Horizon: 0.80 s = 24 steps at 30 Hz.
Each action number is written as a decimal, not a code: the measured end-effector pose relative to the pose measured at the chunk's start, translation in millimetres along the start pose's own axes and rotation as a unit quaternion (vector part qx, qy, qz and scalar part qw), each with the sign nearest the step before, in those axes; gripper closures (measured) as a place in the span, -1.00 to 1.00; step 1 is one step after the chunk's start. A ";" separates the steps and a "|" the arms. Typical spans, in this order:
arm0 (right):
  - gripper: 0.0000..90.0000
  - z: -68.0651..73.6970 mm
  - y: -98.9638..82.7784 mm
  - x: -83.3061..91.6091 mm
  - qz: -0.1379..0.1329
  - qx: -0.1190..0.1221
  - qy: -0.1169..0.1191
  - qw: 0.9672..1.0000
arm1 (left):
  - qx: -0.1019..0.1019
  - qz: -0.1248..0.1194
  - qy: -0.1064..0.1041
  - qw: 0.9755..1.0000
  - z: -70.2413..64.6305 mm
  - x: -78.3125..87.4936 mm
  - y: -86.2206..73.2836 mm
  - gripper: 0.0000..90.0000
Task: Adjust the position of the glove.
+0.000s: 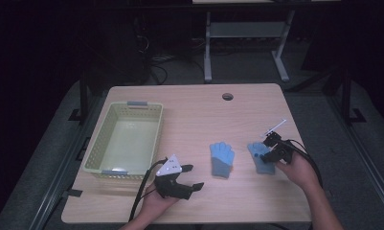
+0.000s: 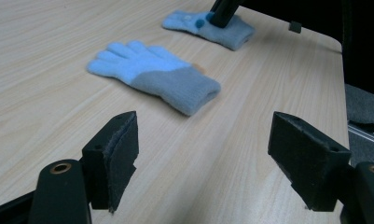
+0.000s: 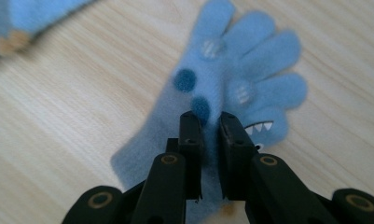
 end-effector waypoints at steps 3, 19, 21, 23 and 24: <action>0.81 1.0 1.2 10.2 -0.018 -0.004 0.005 1.000 | 0.002 0.002 0.002 1.000 1.4 -0.4 -0.8 -0.46; 0.80 37.8 19.4 46.0 -0.077 0.007 0.024 0.997 | 0.004 -0.004 0.008 1.000 2.5 1.7 -0.4 -0.46; 0.80 44.0 22.0 45.5 -0.078 0.016 0.025 0.996 | 0.004 -0.004 0.009 1.000 2.4 2.1 -0.5 -0.46; 0.80 51.2 24.6 44.9 -0.079 0.020 0.033 0.996 | 0.002 -0.004 0.010 1.000 2.9 3.0 -0.2 -0.46; 0.80 54.8 25.6 44.9 -0.078 0.024 0.034 0.996 | 0.003 -0.005 0.010 1.000 3.0 3.5 0.0 -0.46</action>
Point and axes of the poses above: each handheld gripper's, and its own axes: x roughly backward along the jaws, y roughly out of its top, z roughly to its left, the point moved 10 cm from there along -x, roughly forward along the jaws, and after that the axes turned 15 degrees about -x, right-handed, at the moved point
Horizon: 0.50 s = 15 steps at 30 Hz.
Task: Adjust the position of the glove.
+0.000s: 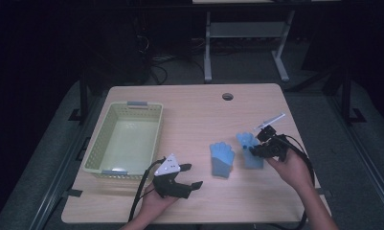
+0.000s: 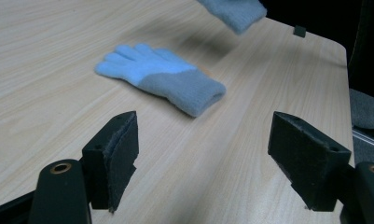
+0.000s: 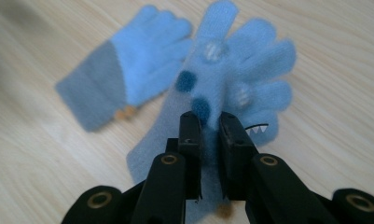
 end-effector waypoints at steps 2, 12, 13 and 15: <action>0.80 7.6 2.6 -0.9 -0.001 0.007 0.006 1.000 | 0.001 -0.003 0.002 1.000 0.2 0.4 0.8 -0.46; 0.80 40.8 13.1 -10.9 -0.004 0.018 0.032 0.999 | -0.002 -0.003 0.005 1.000 1.7 1.9 1.1 -0.46; 0.80 43.3 13.9 -12.8 -0.003 0.021 0.032 0.999 | 0.000 -0.005 0.005 1.000 2.1 2.2 1.2 -0.46; 0.80 48.2 15.8 -16.9 -0.002 0.023 0.029 0.999 | 0.002 -0.007 0.005 1.000 2.8 2.7 1.4 -0.46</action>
Point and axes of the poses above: each handheld gripper's, and its own axes: x roughly backward along the jaws, y roughly out of its top, z roughly to its left, the point moved 10 cm from there along -x, roughly forward along the jaws, and after that the axes turned 15 degrees about -x, right-handed, at the moved point
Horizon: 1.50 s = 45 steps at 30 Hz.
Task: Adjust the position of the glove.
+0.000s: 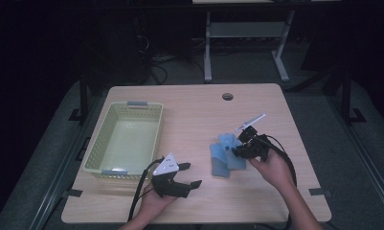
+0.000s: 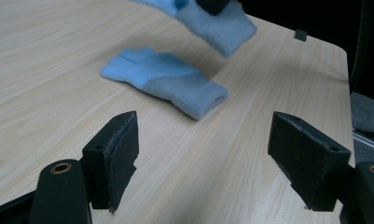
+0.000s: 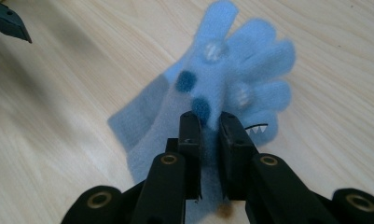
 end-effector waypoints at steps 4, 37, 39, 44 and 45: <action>0.80 7.4 3.3 -8.4 0.001 -0.004 0.005 1.000 | 0.002 -0.002 0.000 1.000 0.2 0.5 0.8 -0.46; 0.64 20.3 -13.0 -63.8 0.024 -0.044 0.020 0.999 | 0.019 0.000 -0.013 1.000 -1.1 -0.9 -3.7 -0.45; 0.53 19.3 -12.2 -60.7 0.011 -0.049 0.025 0.998 | 0.026 -0.001 -0.015 1.000 -0.4 -1.5 -3.7 -0.45; 0.33 16.3 -11.7 -50.7 -0.003 -0.066 0.048 0.997 | 0.070 -0.012 -0.026 0.997 -0.4 -7.4 -4.5 -0.45; 0.29 15.8 -11.1 -48.4 -0.008 -0.068 0.053 0.996 | 0.076 -0.012 -0.028 0.997 -0.6 -8.3 -4.3 -0.45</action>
Point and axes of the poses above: each handheld gripper's, and its own axes: x roughly backward along the jaws, y roughly out of its top, z roughly to its left, the point moved 10 cm from there along -x, roughly forward along the jaws, and after that the axes turned 15 degrees about -x, right-handed, at the moved point
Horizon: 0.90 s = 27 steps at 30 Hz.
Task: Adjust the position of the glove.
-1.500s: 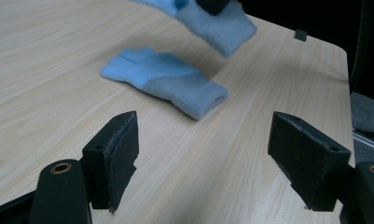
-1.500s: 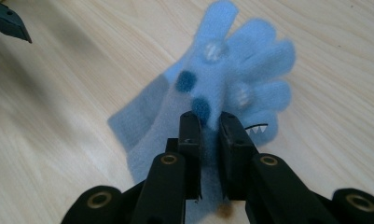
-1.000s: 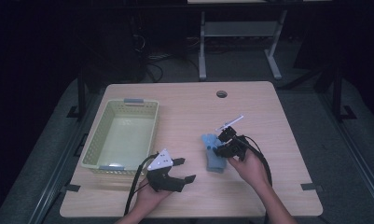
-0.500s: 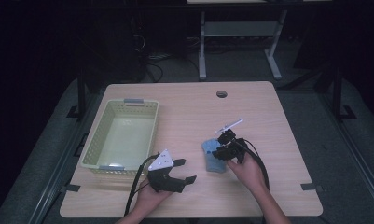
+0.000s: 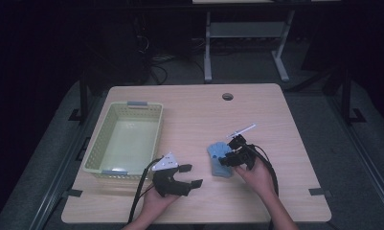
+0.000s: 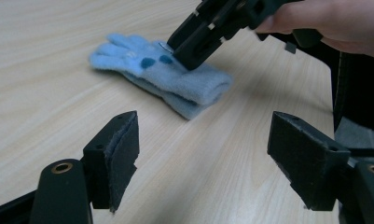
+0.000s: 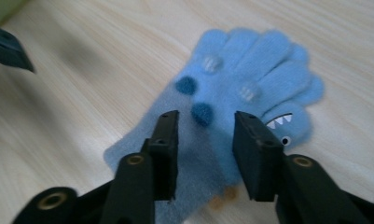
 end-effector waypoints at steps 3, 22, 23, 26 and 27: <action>0.17 -0.5 0.7 7.4 -0.013 -0.009 0.008 1.000 | 0.010 0.003 -0.004 1.000 -0.5 -1.2 0.6 -0.45; -0.14 -21.3 -17.7 16.9 -0.049 -0.116 0.078 0.989 | 0.220 0.027 -0.002 0.975 26.9 -49.1 15.4 -0.37; -0.13 -21.1 -18.6 16.8 -0.049 -0.122 0.080 0.988 | 0.231 0.030 -0.005 0.972 27.7 -51.9 15.3 -0.34; -0.11 -20.7 -21.6 13.4 -0.046 -0.134 0.090 0.986 | 0.251 0.037 -0.015 0.967 29.4 -60.0 16.0 -0.23; -0.11 -21.6 -22.4 11.7 -0.046 -0.132 0.091 0.986 | 0.253 0.040 -0.018 0.967 29.4 -61.6 15.8 -0.20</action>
Point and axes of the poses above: each handheld gripper's, and its own axes: x roughly backward along the jaws, y roughly out of its top, z roughly to its left, the point moved 10 cm from there along -x, roughly forward along the jaws, and after that the axes turned 15 degrees about -x, right-handed, at the moved point
